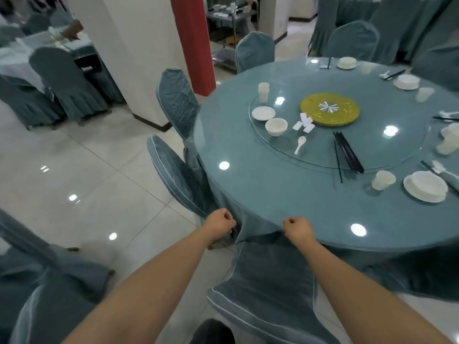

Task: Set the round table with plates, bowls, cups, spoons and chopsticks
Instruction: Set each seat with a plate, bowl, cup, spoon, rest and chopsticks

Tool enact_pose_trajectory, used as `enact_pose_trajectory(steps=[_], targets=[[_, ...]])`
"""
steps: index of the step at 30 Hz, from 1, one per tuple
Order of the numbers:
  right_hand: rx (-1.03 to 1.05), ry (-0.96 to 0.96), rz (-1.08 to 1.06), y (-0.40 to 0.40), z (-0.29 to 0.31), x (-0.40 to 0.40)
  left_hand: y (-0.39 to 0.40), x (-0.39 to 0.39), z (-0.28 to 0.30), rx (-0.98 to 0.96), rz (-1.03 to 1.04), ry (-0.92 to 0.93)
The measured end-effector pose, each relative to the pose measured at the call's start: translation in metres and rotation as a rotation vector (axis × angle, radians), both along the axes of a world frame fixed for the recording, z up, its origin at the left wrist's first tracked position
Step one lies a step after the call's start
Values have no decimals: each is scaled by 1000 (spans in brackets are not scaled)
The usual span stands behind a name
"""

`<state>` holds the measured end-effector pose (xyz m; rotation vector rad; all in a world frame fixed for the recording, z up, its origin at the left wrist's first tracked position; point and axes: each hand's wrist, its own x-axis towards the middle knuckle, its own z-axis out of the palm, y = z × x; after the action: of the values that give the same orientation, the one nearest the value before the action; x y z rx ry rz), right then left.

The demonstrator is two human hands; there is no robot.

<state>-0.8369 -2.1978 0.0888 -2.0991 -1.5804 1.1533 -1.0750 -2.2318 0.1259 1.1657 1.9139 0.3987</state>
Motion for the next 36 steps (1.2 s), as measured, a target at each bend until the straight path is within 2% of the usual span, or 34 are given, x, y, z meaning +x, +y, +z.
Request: enact_pose_trajectory(steps=[10, 15, 21, 27, 36], targets=[[-2, -25, -193, 36, -7, -67, 76, -75, -13, -19, -187, -53], [-20, -61, -332, 66, -7, -146, 137, -153, -19, -32, -304, -85], [-46, -46, -420, 87, 7, -212, 186, -211, -17, -49, -413, -72], [-20, -8, -544, 105, 17, -226, 217, -222, -17, -60, -448, -139], [15, 5, -590, 140, 19, -226, 263, -215, -9, -43, -485, -189]])
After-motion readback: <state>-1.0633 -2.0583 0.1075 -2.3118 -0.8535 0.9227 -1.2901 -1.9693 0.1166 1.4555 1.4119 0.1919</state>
